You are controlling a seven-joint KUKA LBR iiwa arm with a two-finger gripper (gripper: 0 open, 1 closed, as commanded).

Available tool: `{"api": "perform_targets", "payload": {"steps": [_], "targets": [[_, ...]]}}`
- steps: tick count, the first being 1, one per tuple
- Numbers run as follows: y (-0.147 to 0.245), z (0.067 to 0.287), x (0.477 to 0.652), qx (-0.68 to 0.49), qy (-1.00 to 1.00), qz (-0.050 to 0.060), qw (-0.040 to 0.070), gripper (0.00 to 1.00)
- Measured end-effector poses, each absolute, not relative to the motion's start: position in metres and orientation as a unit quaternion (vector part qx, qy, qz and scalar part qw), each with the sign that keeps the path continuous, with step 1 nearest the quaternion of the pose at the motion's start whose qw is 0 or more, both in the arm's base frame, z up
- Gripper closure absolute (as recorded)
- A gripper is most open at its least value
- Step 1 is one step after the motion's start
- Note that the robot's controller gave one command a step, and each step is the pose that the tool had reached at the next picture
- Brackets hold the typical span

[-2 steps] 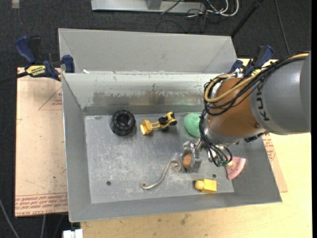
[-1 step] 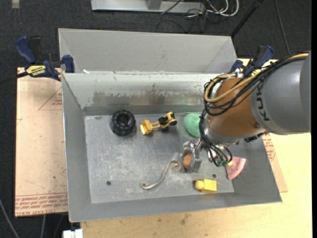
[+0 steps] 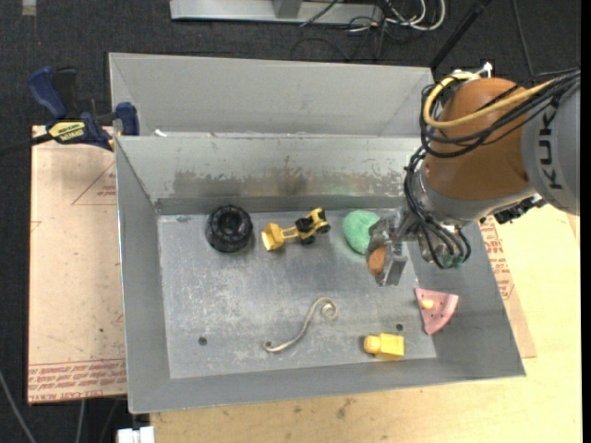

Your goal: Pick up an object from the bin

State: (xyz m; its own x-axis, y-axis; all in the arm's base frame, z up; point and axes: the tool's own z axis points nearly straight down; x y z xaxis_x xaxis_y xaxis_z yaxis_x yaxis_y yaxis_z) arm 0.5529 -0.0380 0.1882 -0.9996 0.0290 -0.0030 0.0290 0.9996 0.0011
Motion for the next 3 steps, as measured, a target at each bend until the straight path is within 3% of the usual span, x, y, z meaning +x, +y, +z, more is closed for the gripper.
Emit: {"api": "perform_targets", "payload": {"steps": [1,2,3], "targets": [[-0.038,0.188,0.553,0.015,1.0,0.001,0.002,1.0],[-0.031,0.242,0.541,0.006,1.0,0.0,-0.002,1.0],[-0.034,0.305,0.567,0.007,1.0,0.0,0.001,1.0]]}}
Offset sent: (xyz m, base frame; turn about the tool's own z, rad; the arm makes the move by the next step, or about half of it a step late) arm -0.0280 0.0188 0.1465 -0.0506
